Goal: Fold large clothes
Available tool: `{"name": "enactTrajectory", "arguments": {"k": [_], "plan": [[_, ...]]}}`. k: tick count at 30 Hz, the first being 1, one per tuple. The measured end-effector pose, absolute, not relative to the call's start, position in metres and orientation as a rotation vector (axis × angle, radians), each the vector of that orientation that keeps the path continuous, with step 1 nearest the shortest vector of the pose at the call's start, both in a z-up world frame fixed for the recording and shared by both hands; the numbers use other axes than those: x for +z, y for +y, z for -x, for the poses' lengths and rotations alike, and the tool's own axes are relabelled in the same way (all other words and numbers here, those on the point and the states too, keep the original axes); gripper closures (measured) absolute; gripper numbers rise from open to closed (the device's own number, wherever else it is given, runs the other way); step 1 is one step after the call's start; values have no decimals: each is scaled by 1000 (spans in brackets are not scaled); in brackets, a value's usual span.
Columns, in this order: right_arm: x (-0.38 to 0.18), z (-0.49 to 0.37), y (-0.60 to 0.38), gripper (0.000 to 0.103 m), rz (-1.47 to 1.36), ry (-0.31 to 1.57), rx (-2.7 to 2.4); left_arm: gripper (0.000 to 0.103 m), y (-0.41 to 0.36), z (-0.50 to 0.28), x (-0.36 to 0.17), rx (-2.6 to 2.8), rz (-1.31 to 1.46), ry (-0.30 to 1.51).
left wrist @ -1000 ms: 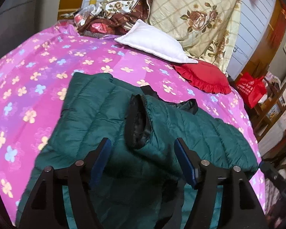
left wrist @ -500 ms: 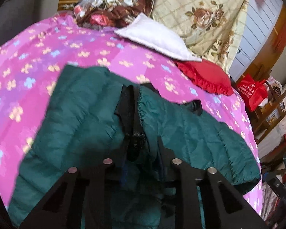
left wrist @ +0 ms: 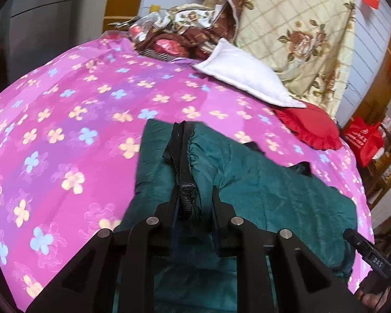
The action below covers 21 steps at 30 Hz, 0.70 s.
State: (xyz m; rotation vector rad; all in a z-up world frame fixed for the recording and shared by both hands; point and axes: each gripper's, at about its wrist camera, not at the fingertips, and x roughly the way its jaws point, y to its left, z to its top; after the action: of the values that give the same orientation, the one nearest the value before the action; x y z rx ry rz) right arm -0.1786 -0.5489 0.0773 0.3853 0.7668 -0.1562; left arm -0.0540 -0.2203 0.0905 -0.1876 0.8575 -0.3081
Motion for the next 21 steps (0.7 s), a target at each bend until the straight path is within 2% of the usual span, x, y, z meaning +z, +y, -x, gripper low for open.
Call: {"name": "enactTrajectory", "arguments": {"k": [6, 12, 16, 21], "plan": [[58, 143, -543, 27, -277, 826, -164, 100, -220, 51, 72, -294, 191, 883], [51, 130, -540, 24, -245, 847, -201, 86, -220, 52, 77, -279, 147, 882], [72, 148, -534, 24, -247, 809, -215, 75, -215, 63, 97, -268, 110, 810], [96, 180, -526, 23, -243, 767, -182, 69, -215, 76, 126, -284, 76, 705]]}}
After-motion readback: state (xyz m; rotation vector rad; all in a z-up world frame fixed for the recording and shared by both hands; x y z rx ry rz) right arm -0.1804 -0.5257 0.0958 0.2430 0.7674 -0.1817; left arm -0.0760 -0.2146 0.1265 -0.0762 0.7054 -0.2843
